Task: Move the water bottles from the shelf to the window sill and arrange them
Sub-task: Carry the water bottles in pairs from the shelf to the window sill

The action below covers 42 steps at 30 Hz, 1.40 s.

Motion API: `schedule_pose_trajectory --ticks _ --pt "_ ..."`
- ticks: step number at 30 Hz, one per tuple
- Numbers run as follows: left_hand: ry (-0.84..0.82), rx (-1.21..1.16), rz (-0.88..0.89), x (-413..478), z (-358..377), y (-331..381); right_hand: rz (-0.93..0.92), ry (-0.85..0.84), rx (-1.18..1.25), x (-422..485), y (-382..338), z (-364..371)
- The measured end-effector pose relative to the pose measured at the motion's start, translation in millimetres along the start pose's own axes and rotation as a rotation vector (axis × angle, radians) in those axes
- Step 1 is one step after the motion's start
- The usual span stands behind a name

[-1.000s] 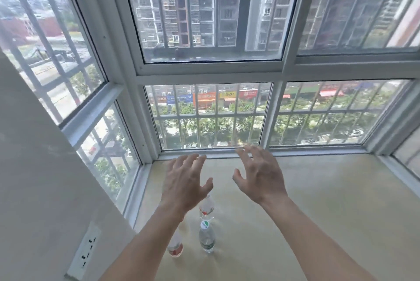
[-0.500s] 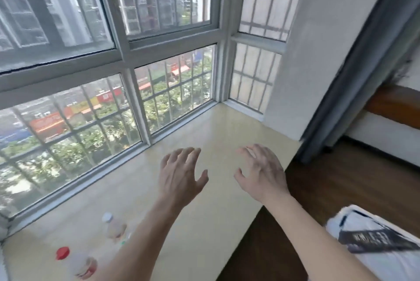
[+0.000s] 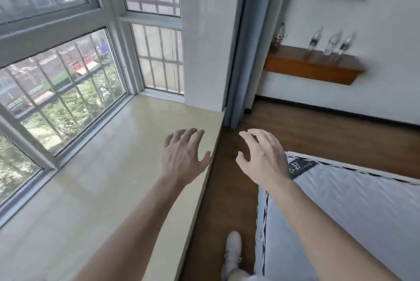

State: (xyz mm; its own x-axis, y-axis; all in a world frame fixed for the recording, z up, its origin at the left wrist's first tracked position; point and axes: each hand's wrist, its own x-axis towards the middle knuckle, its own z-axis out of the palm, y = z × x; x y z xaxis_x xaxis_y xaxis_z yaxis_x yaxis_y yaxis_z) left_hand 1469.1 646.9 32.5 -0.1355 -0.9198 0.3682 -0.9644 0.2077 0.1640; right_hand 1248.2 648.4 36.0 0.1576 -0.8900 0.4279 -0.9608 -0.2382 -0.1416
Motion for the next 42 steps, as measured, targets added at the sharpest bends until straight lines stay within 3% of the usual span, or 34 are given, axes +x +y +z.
schedule_pose_trajectory --ticks 8,24,42 --pt "-0.029 -0.020 0.105 93.7 53.1 35.8 0.093 0.040 -0.003 47.6 78.2 33.4" --pt "-0.069 -0.020 0.197 366.1 182.8 130.2 0.175 0.048 0.022 253.5 283.8 116.1" --pt "-0.134 -0.076 0.349 635.2 314.4 191.1 0.380 -0.008 -0.077 444.7 448.2 193.1"
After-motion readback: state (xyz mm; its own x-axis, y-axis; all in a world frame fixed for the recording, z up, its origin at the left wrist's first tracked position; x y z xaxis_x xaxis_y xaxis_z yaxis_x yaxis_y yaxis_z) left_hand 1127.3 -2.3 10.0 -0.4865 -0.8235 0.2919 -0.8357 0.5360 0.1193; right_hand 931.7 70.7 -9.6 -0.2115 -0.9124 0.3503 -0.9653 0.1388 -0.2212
